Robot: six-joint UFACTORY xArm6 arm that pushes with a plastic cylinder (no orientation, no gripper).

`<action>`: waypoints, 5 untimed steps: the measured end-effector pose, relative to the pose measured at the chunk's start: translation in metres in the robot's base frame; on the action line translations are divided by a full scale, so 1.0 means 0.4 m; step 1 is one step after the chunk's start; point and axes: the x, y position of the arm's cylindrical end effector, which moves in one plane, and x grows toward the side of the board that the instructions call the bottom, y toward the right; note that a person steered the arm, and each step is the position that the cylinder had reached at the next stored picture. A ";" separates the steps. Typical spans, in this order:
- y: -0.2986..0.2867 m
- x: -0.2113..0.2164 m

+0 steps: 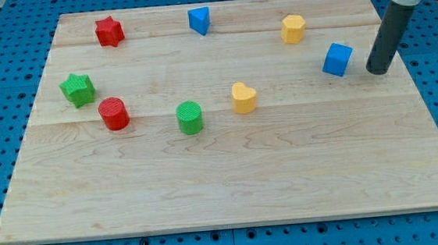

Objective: Move the blue cube diagonally to the bottom left of the yellow hexagon

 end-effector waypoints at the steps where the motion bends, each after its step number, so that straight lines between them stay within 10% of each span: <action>1: -0.079 -0.046; 3: -0.328 0.004; 5: -0.259 -0.138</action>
